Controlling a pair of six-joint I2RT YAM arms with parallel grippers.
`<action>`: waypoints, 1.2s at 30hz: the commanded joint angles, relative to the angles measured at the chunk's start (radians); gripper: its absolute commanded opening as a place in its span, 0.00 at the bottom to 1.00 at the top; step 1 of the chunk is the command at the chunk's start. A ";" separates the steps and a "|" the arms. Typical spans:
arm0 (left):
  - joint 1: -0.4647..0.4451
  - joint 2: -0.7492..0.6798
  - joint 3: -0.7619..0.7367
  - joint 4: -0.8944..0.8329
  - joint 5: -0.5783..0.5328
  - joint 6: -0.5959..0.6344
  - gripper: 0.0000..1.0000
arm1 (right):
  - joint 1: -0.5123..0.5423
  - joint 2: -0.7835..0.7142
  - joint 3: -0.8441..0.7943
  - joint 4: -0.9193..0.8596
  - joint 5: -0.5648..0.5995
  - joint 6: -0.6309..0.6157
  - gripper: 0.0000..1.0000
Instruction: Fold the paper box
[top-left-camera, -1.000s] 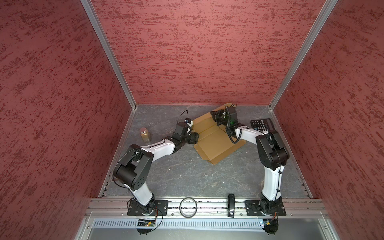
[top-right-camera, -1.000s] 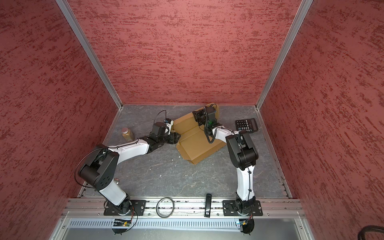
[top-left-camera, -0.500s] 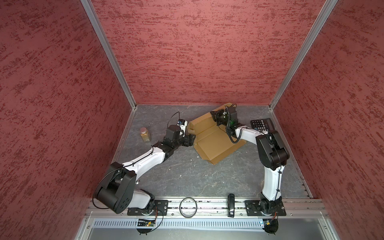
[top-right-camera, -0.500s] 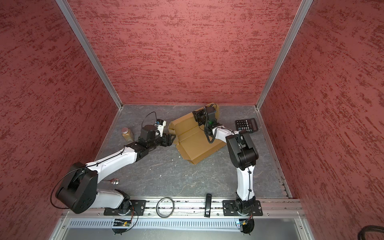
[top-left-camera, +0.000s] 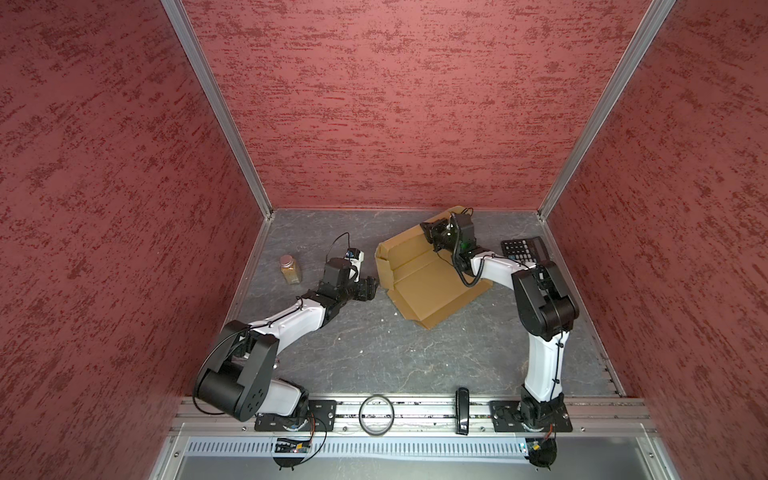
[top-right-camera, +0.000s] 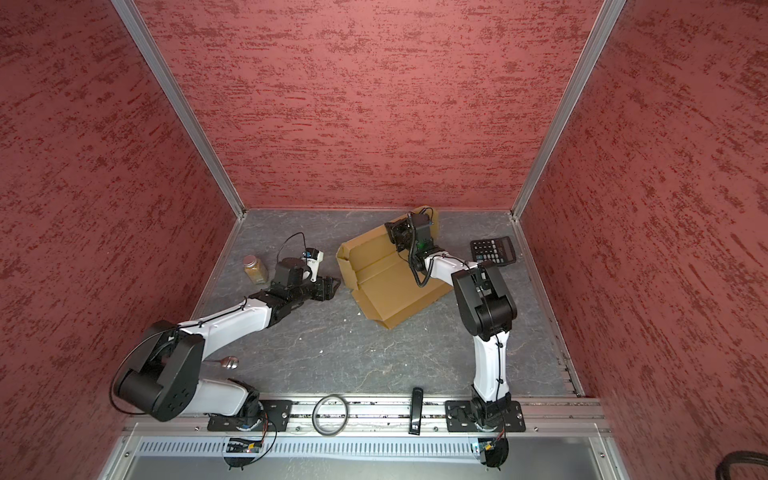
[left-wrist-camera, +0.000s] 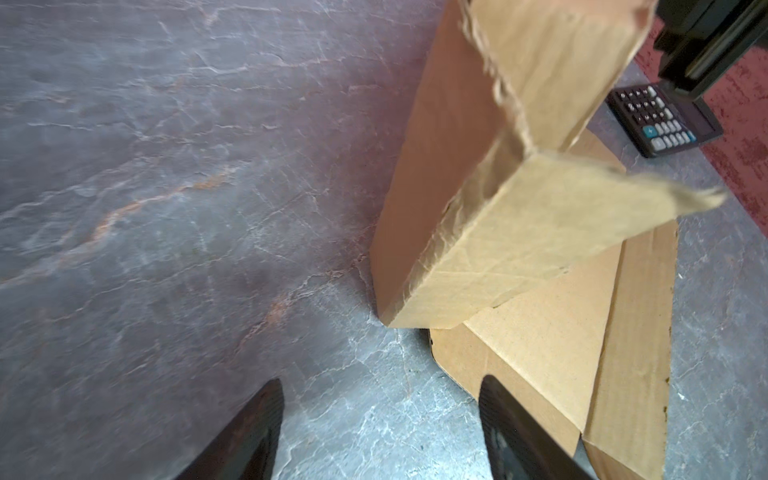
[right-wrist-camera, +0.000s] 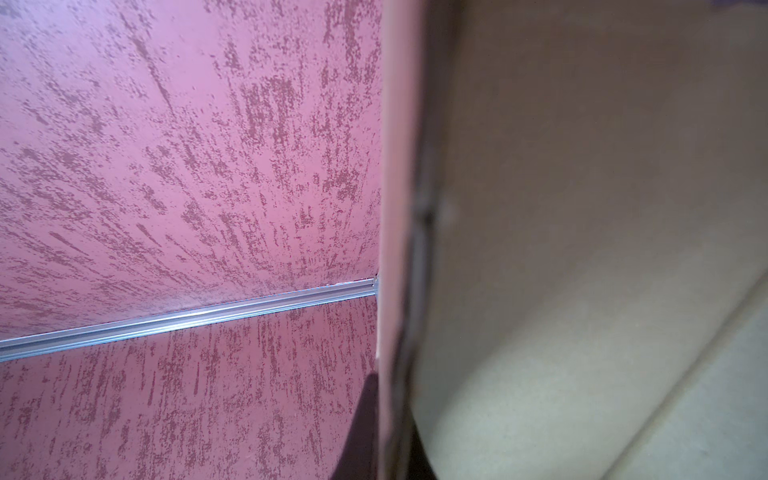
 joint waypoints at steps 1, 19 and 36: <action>0.002 0.032 0.033 0.091 0.056 0.047 0.75 | 0.003 -0.009 -0.010 -0.081 0.016 0.009 0.01; -0.016 0.218 0.165 0.141 0.066 0.038 0.67 | 0.003 -0.010 -0.005 -0.093 0.017 0.001 0.01; -0.067 0.295 0.245 0.111 -0.010 -0.006 0.60 | 0.003 -0.012 -0.015 -0.086 0.018 0.006 0.01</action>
